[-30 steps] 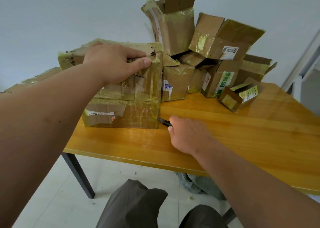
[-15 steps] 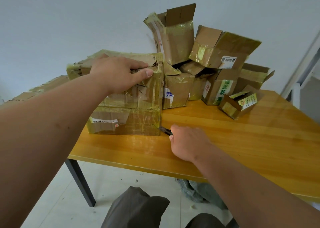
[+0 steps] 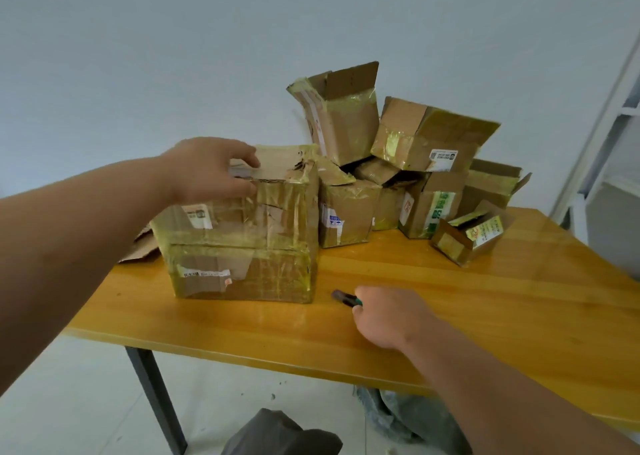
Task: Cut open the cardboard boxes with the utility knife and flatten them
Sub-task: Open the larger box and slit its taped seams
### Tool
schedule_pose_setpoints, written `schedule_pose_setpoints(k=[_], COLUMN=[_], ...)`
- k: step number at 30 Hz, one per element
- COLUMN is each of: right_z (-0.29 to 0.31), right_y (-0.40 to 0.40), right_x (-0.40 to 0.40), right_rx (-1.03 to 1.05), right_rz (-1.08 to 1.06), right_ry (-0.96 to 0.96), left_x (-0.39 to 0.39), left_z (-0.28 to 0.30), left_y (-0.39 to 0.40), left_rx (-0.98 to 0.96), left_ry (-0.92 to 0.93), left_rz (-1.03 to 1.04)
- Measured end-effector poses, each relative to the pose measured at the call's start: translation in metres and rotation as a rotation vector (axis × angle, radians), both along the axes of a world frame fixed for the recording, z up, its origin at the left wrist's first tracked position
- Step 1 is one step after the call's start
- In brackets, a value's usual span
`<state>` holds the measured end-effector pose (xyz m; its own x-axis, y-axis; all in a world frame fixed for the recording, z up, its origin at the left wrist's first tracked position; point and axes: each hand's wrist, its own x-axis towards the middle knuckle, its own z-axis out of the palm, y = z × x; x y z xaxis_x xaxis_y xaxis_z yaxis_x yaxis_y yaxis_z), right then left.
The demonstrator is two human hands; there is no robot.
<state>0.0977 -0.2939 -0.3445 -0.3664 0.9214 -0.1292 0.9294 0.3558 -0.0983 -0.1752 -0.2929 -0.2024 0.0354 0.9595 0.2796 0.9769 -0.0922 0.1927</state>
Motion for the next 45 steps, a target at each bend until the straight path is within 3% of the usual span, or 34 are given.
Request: schedule_pose_setpoints(k=[2, 6, 9, 12, 17, 20, 24, 27, 37, 45], right_z=[0.002, 0.005, 0.008, 0.014, 0.018, 0.021, 0.03, 0.033, 0.018, 0.02], right_y=[-0.001, -0.003, -0.006, -0.012, -0.019, -0.017, -0.017, -0.016, -0.003, -0.008], right_x=[0.0, -0.014, -0.021, -0.024, -0.021, -0.018, -0.019, -0.022, -0.046, -0.061], right_rx=[-0.006, -0.093, -0.242, -0.304, -0.418, -0.456, -0.511, -0.51, -0.431, -0.518], right_rz=[-0.044, -0.109, -0.218, -0.297, -0.366, -0.423, -0.467, -0.494, -0.593, -0.566], right_ry=[0.159, 0.466, 0.721, 0.825, 1.062, 1.218, 1.4, 1.484, 1.599, 1.655], left_x=[-0.008, -0.007, 0.006, 0.022, 0.052, 0.045, 0.021, 0.013, 0.025, 0.028], left_z=[0.001, -0.01, -0.01, -0.006, 0.014, 0.026, 0.014, -0.004, -0.015, -0.014], left_y=[-0.004, -0.007, -0.006, -0.006, -0.015, -0.023, -0.029, -0.028, -0.009, -0.004], left_rx=[-0.043, -0.112, -0.085, -0.111, -0.163, -0.198, -0.243, -0.203, -0.085, -0.084], left_ry=[0.075, 0.026, 0.183, 0.294, 0.409, 0.257, -0.217, -0.405, -0.484, -0.513], left_rz=[0.064, 0.115, 0.194, 0.275, 0.196, 0.134, 0.006, -0.065, -0.014, -0.017])
